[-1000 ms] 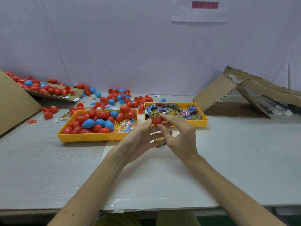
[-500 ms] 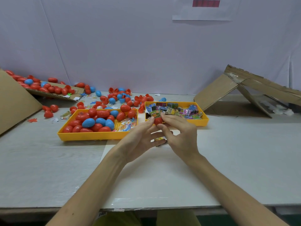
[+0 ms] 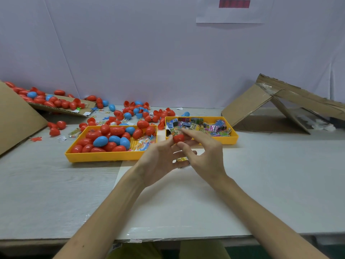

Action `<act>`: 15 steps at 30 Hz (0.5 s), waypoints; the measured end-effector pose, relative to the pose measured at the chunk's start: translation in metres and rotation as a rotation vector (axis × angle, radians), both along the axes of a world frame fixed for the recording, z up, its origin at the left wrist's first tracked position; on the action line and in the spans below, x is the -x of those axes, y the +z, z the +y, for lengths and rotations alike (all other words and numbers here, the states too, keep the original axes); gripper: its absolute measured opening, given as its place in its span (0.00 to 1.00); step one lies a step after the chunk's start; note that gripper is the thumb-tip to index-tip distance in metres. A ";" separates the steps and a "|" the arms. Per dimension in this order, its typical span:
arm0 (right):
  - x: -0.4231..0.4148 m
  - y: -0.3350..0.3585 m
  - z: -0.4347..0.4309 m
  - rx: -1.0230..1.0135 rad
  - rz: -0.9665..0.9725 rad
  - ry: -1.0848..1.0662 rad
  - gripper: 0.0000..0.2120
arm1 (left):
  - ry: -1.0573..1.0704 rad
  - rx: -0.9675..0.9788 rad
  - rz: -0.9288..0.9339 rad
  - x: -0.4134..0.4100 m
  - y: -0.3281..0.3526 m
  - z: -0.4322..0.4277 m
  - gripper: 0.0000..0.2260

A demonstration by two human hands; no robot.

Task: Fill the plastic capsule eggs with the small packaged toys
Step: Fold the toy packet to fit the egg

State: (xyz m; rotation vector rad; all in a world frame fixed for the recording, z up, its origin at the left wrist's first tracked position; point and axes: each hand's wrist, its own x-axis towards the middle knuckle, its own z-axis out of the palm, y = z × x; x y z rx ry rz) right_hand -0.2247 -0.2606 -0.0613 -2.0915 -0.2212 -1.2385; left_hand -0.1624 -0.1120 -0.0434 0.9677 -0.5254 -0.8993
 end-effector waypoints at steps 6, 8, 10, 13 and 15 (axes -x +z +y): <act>-0.002 -0.002 -0.004 0.067 -0.004 -0.030 0.18 | 0.085 -0.072 -0.084 -0.002 -0.002 -0.003 0.22; -0.003 -0.002 -0.003 0.086 -0.007 -0.027 0.19 | 0.105 -0.075 -0.130 -0.002 -0.003 -0.002 0.20; -0.003 -0.002 -0.003 0.072 -0.015 -0.020 0.20 | 0.106 -0.065 -0.141 -0.002 -0.004 -0.002 0.18; -0.002 -0.002 -0.003 0.032 -0.029 -0.015 0.17 | 0.109 -0.066 -0.147 0.000 -0.002 -0.001 0.16; -0.002 -0.003 -0.004 0.034 -0.039 -0.033 0.16 | 0.119 -0.068 -0.146 0.000 -0.003 -0.001 0.17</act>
